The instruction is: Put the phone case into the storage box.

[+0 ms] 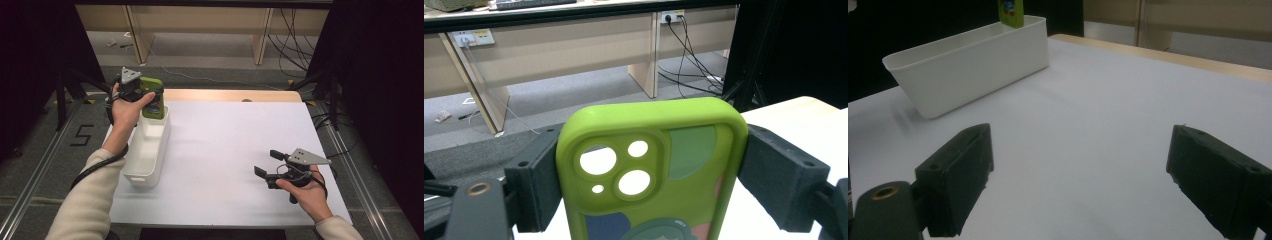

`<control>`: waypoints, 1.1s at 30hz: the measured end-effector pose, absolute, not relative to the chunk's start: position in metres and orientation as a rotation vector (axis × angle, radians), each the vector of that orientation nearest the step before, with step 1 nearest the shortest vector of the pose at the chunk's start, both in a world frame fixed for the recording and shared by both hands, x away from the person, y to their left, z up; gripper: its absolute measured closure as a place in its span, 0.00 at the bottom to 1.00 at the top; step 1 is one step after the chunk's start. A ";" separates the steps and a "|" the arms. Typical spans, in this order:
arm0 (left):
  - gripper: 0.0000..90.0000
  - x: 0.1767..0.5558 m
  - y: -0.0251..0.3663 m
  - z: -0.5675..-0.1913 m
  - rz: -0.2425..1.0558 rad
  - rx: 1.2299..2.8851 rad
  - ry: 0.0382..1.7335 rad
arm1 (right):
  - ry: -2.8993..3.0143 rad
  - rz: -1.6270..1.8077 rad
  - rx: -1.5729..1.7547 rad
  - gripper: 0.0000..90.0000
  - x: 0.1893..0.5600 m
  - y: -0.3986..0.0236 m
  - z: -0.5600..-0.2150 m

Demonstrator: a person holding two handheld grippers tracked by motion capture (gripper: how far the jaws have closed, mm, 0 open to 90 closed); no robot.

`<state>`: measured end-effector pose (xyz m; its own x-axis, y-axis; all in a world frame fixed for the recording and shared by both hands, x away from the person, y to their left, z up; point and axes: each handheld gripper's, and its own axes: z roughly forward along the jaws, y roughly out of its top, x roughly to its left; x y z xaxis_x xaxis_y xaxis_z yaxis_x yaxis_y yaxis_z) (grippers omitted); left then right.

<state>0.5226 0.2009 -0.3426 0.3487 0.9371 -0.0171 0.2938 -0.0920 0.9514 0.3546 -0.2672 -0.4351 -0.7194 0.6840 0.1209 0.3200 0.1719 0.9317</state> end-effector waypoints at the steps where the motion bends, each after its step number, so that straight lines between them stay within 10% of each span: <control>1: 0.19 0.523 0.201 -0.343 0.802 1.609 1.132 | 2.130 1.562 0.956 0.14 0.355 -0.267 -0.435; 33: 0.19 0.537 0.202 -0.349 0.799 1.608 1.168 | 2.133 1.560 0.957 0.14 0.355 -0.267 -0.435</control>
